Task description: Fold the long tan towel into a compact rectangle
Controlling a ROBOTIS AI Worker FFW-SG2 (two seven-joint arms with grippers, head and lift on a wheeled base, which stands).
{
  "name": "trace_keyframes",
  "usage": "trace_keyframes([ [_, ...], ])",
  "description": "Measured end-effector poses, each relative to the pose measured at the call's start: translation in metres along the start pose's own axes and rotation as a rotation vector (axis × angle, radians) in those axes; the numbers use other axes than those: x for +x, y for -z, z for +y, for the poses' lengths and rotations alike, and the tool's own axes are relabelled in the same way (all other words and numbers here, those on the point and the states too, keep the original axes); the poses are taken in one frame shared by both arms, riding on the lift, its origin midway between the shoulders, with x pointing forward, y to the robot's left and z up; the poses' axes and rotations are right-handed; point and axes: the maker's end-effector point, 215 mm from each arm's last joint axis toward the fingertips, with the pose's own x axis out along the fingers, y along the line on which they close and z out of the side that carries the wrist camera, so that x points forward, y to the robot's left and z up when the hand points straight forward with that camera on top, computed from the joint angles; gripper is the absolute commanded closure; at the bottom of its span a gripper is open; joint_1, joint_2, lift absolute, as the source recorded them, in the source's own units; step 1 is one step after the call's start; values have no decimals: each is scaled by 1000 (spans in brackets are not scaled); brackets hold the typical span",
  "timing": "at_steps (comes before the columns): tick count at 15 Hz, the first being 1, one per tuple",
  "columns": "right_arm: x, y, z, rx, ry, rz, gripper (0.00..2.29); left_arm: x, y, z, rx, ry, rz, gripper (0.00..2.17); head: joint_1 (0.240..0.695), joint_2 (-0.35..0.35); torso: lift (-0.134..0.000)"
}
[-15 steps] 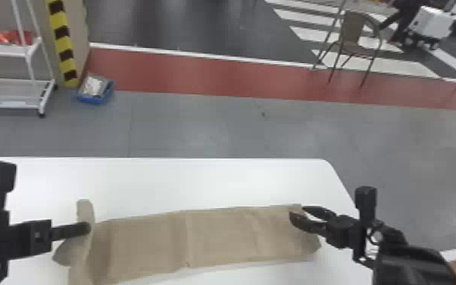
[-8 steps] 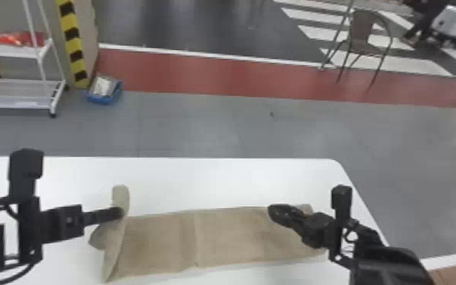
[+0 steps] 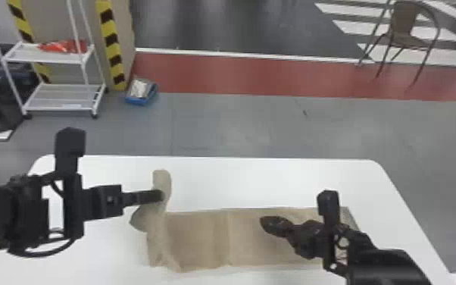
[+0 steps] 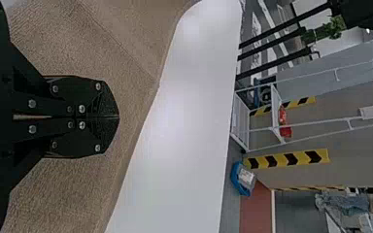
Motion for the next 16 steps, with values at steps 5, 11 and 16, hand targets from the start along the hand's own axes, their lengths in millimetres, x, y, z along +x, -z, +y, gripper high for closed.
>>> trace_keyframes([
  [5, 34, 10, 40, 2, -55, 50, 1541, -16, -17, -12, 14, 16, 0, 1382, 695, -30, 0],
  [11, 57, 20, 57, -8, -79, 93, 1541, -22, -34, -24, 39, 24, -7, 1382, 695, -2, 0],
  [16, 68, 11, 67, -21, -103, 89, 1541, -28, -42, -33, 61, 35, -27, 1386, 695, 12, 0],
])
